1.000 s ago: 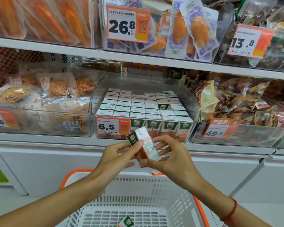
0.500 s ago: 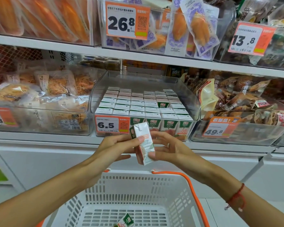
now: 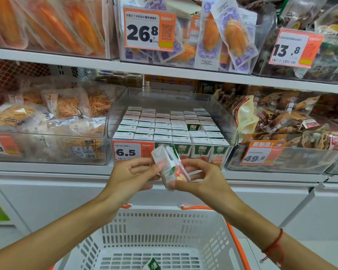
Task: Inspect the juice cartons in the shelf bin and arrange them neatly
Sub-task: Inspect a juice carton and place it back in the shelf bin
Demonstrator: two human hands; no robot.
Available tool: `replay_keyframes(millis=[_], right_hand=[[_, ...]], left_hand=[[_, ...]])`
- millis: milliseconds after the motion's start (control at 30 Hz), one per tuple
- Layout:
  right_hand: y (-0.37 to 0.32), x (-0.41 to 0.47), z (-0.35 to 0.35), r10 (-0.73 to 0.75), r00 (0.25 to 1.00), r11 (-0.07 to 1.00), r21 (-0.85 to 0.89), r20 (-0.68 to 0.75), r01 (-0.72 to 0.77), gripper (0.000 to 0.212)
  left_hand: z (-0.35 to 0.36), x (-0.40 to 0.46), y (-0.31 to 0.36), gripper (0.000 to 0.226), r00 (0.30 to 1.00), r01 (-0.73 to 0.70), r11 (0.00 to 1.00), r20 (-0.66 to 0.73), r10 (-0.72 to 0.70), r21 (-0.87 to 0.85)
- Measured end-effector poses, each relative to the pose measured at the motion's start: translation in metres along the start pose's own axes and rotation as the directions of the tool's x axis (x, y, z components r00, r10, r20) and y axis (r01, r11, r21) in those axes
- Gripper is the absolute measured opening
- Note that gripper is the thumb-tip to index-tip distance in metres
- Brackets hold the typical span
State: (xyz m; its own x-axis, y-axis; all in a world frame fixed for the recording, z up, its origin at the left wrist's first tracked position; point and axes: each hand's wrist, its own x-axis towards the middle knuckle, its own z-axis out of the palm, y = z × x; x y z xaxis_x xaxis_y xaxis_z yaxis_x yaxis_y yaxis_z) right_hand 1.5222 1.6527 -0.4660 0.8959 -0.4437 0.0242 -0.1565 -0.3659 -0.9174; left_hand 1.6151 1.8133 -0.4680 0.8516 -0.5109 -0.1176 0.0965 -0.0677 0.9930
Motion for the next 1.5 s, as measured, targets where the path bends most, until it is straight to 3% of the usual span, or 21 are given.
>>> replay_keyframes(millis=[100,167,233,333,433,533,667,833,933,1000,1100,1167,1267,1367,1500], right_hand=[[0.007,-0.005,0.01,-0.158,0.977,0.949,-0.294,-0.14,0.111,0.06],[0.011,-0.009,0.016,-0.272,0.954,0.907,-0.364,-0.126,0.21,0.059],[0.013,-0.01,0.017,-0.288,0.955,0.889,-0.39,-0.066,0.241,0.061],[0.005,-0.004,0.008,-0.087,0.995,0.98,-0.174,0.044,0.094,0.045],[0.0,0.005,-0.008,0.086,0.976,0.993,0.059,0.2,-0.1,0.026],[0.003,0.006,-0.017,0.11,0.927,0.971,0.161,0.359,-0.177,0.029],[0.004,0.006,-0.009,0.099,0.981,0.976,0.174,0.168,-0.128,0.024],[0.01,0.0,0.005,-0.119,0.989,0.966,-0.239,-0.085,0.096,0.043],[0.011,-0.007,0.011,-0.243,0.966,0.93,-0.304,-0.091,0.205,0.047],[0.01,-0.007,0.008,-0.23,0.973,0.936,-0.281,-0.022,0.215,0.047],[0.001,-0.003,-0.003,-0.155,0.979,0.987,-0.03,0.132,0.16,0.027],[-0.003,-0.001,-0.009,-0.137,0.978,0.986,0.119,0.155,0.119,0.018],[-0.006,0.0,-0.013,-0.109,0.984,0.966,0.249,0.139,0.072,0.034],[-0.009,-0.003,-0.014,-0.128,0.985,0.945,0.314,0.112,0.087,0.035],[-0.008,-0.008,-0.012,-0.213,0.973,0.939,0.293,0.093,0.177,0.03]], left_hand=[[0.01,-0.006,-0.004,0.031,0.994,0.082,0.996,0.071,-0.079,-0.036],[0.014,-0.009,-0.005,0.031,0.989,0.121,0.992,0.095,-0.116,-0.043],[0.013,-0.009,-0.006,0.031,0.991,0.132,0.99,0.033,-0.13,-0.049],[0.008,-0.006,-0.007,0.03,0.99,0.133,0.989,-0.03,-0.135,-0.059],[0.004,-0.002,-0.007,0.032,0.993,0.114,0.993,-0.001,-0.114,-0.034],[0.004,0.003,-0.005,0.033,0.992,0.108,0.994,0.065,-0.106,-0.029],[0.006,0.002,-0.009,0.031,0.985,0.153,0.981,0.103,-0.141,-0.122],[0.012,-0.002,-0.011,0.025,0.976,0.206,0.97,0.094,-0.195,-0.126],[0.012,-0.002,-0.008,0.03,0.986,0.115,0.993,0.121,-0.115,0.008],[0.009,-0.002,-0.005,0.034,0.993,0.068,0.997,0.096,-0.072,0.038],[-0.001,0.001,0.001,0.042,0.996,-0.041,0.995,0.083,0.033,0.093],[-0.006,0.004,0.005,0.045,0.988,-0.117,0.983,0.115,0.101,0.143],[-0.007,0.005,0.005,0.061,0.953,-0.272,0.933,0.2,0.227,0.237],[-0.007,0.003,0.001,0.071,0.905,-0.416,0.86,0.228,0.359,0.296],[-0.006,0.0,-0.006,0.068,0.841,-0.536,0.759,0.149,0.521,0.37]])
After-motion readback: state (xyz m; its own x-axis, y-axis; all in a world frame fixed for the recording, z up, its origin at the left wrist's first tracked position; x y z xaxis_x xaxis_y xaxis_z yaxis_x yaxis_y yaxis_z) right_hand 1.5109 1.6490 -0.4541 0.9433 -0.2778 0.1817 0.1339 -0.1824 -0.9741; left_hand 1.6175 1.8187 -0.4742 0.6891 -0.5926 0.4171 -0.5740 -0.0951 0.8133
